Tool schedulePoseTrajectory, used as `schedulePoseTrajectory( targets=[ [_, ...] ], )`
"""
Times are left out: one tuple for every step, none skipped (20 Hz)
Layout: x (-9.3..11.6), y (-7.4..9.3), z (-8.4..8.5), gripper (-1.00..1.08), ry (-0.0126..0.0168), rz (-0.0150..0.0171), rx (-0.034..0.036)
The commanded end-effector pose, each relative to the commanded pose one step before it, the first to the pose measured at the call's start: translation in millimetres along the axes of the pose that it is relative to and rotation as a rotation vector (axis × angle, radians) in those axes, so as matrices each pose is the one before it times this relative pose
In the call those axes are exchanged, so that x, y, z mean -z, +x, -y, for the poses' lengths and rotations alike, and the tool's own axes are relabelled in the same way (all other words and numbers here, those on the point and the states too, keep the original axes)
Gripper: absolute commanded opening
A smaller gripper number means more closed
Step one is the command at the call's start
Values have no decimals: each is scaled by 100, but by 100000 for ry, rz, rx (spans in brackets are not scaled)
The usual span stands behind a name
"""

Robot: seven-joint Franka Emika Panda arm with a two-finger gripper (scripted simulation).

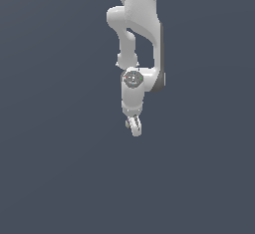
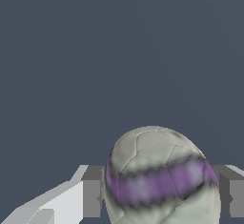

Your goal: Pick up the object and move it to a goal position.

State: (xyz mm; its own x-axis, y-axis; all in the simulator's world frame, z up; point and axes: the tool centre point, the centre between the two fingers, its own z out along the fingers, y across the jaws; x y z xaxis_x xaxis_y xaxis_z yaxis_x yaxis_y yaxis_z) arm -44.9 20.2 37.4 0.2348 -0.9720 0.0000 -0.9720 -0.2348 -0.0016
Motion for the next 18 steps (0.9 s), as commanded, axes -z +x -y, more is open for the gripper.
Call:
schedulePoseTrajectory(
  targets=[
    [-95,-5,-57,-100,-168,8,4],
    [91,0,56,-100,169,-3,11],
    [6,34,-19,-100,0,0,0],
    [19,102,-58,-100,0,0,0],
    [32,169,-96,-100,0,0,0],
    [45,237,-134,-100,0,0,0],
    [58,304,-172,-100,0,0,0],
    [70,371,-210,-100,0,0,0],
    [83,437,-247,-100,0,0,0],
    [95,503,-284,-100,0,0,0],
    [108,569,-320,-100,0,0,0],
    [120,633,-356,-100,0,0,0],
    [132,697,-391,-100,0,0,0],
    [122,765,-424,-100,-31,38,-4],
    [156,825,-459,-100,0,0,0],
    [168,888,-492,-100,0,0,0],
    [180,951,-525,-100,0,0,0],
    [192,1015,-557,-100,0,0,0]
  ],
)
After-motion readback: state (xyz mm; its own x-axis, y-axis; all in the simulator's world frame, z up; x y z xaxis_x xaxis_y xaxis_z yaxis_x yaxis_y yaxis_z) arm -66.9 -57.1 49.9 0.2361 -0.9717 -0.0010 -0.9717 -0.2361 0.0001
